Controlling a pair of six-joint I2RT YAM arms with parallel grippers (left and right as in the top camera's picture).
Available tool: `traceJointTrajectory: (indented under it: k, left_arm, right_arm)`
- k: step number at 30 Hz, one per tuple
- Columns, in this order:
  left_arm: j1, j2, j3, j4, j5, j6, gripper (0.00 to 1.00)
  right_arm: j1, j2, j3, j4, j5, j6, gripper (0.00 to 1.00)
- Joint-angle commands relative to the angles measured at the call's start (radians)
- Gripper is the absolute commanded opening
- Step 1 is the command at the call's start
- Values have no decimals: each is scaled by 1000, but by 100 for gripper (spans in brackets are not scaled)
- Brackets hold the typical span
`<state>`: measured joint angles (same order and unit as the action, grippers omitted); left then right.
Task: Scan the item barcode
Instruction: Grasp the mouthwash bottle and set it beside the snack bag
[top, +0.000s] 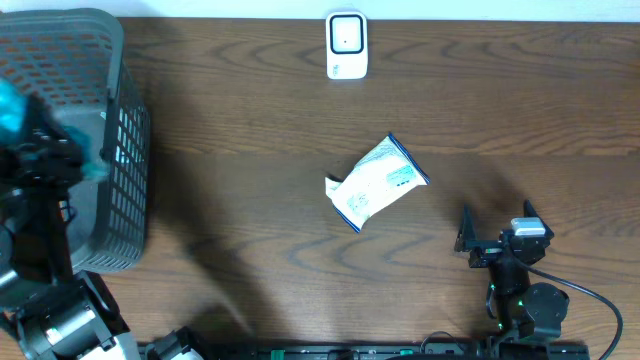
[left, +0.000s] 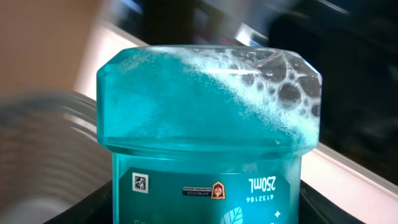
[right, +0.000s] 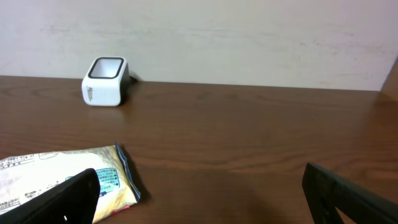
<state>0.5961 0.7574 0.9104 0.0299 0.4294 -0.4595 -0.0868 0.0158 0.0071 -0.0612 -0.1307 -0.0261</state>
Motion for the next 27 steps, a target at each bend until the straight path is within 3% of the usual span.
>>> traceJointTrajectory:
  k: [1, 10, 16, 22, 27]
  left_arm:
    - [-97, 15, 30, -25, 245, -104, 48]
    - [-422, 114, 27, -292, 224, -40, 48]
    - [-663, 263, 23, -477, -11, 14, 47]
    - [-858, 462, 10, -478, -248, 8, 47]
    - [-1000, 678, 10, -401, -370, -98, 47]
  right_arm:
    - [7, 2, -2, -3, 5, 7, 99]
    - [7, 2, -2, -3, 5, 7, 99]
    - [7, 2, -2, -3, 5, 7, 99]
    - [7, 2, -2, -3, 5, 7, 99]
    - [7, 2, -2, -3, 5, 7, 99]
